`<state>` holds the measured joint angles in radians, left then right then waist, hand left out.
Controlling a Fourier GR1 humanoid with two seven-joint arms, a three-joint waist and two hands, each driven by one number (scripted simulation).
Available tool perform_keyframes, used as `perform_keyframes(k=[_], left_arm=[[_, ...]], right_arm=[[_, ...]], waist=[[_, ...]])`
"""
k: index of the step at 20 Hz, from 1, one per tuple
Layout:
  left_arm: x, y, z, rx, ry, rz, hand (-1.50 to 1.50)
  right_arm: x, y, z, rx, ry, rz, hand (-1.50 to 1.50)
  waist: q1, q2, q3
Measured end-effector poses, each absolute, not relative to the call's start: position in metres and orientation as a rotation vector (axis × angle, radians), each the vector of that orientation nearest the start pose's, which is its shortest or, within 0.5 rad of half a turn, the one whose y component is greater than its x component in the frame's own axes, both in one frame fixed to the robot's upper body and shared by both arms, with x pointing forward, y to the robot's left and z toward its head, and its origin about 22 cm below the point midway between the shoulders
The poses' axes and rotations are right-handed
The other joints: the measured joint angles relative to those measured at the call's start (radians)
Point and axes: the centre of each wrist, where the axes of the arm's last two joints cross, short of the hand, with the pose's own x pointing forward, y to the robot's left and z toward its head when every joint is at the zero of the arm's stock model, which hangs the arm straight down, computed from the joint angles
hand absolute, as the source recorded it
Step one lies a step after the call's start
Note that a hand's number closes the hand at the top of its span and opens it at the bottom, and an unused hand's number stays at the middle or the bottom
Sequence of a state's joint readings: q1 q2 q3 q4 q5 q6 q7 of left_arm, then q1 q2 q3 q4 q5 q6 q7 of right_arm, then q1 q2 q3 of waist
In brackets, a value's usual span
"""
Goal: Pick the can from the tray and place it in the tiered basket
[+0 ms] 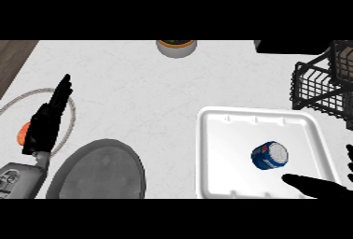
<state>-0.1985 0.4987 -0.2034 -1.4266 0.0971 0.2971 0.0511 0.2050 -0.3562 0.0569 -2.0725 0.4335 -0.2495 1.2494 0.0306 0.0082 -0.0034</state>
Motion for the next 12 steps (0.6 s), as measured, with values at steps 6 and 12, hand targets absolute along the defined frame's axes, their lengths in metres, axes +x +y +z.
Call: perform_keyframes(k=[6, 12], left_arm=[[0.282, 0.294, 0.035, 0.419, -1.548, -0.248, 0.0], [0.282, 0.297, 0.037, 0.423, -1.545, -0.24, 0.0]], right_arm=[[0.195, -0.261, 0.085, -0.743, -0.681, -0.059, -1.5], [0.207, -0.251, 0.078, -0.782, -0.658, -0.016, -1.5]], waist=[[-0.009, -0.003, 0.0], [-0.015, -0.005, 0.0]])
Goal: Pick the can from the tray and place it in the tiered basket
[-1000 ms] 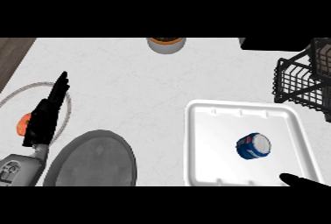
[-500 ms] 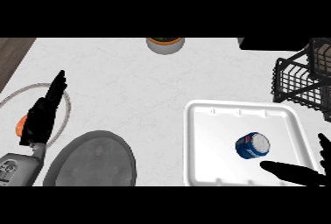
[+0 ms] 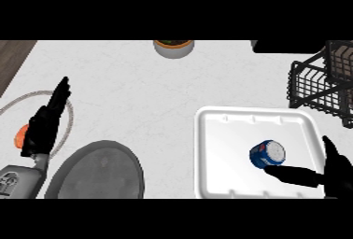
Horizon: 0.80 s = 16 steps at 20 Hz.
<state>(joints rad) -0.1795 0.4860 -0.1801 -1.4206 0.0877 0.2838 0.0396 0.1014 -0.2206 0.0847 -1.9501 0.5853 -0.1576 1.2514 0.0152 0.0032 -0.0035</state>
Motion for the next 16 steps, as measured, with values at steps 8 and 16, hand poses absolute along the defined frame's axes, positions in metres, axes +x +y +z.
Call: perform_keyframes(k=[8, 16], left_arm=[[0.284, 0.293, 0.035, 0.437, -1.536, -0.235, 0.0], [0.279, 0.295, 0.03, 0.436, -1.536, -0.235, 0.0]], right_arm=[[0.218, -0.229, 0.071, -0.838, -0.638, 0.045, -1.5], [0.228, -0.218, 0.066, -0.826, -0.597, 0.053, -1.5]], waist=[[-0.008, -0.002, 0.001], [-0.01, -0.003, 0.002]])
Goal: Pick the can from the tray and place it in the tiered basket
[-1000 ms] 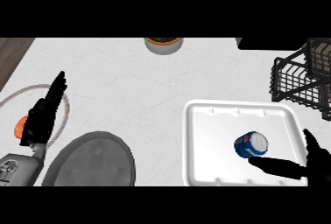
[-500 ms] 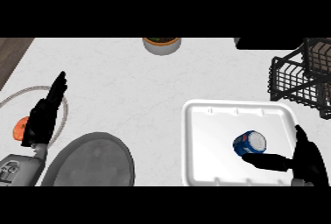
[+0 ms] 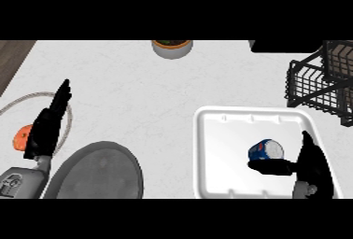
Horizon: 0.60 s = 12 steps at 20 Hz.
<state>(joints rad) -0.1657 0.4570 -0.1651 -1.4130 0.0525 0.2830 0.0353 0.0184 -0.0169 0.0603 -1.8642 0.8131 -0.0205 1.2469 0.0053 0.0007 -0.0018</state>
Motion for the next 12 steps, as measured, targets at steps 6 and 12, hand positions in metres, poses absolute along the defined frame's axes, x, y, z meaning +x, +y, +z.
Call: perform_keyframes(k=[6, 12], left_arm=[[0.281, 0.299, 0.032, 0.438, -1.535, -0.237, 0.0], [0.276, 0.298, 0.033, 0.434, -1.542, -0.236, 0.0]], right_arm=[[0.232, -0.216, 0.058, -0.814, -0.563, 0.072, -1.5], [0.236, -0.217, 0.048, -0.794, -0.539, 0.08, -1.5]], waist=[[-0.002, 0.0, 0.001], [0.0, -0.001, 0.001]])
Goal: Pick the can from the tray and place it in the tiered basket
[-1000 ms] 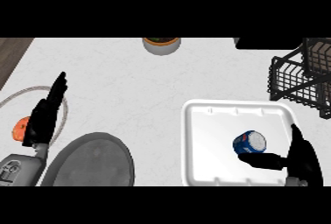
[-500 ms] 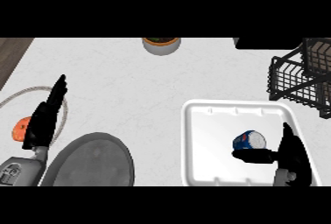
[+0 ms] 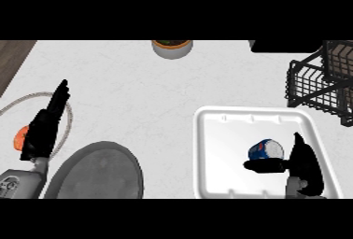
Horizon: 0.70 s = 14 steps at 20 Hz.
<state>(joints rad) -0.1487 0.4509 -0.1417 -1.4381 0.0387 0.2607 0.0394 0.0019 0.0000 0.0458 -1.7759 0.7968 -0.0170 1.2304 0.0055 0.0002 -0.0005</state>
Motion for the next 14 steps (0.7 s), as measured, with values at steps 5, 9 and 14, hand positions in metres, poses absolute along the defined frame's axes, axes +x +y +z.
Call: perform_keyframes(k=[5, 9, 14], left_arm=[[0.276, 0.294, 0.03, 0.434, -1.538, -0.236, 0.0], [0.279, 0.297, 0.031, 0.427, -1.541, -0.233, 0.0], [0.276, 0.296, 0.03, 0.431, -1.536, -0.239, 0.0]], right_arm=[[0.242, -0.217, 0.04, -0.768, -0.528, 0.085, -1.5], [0.25, -0.213, 0.037, -0.74, -0.529, 0.088, -1.5], [0.257, -0.215, 0.025, -0.662, -0.514, 0.102, 1.5]], waist=[[-0.001, 0.0, 0.0], [-0.002, 0.001, 0.0], [-0.001, -0.002, -0.002]])
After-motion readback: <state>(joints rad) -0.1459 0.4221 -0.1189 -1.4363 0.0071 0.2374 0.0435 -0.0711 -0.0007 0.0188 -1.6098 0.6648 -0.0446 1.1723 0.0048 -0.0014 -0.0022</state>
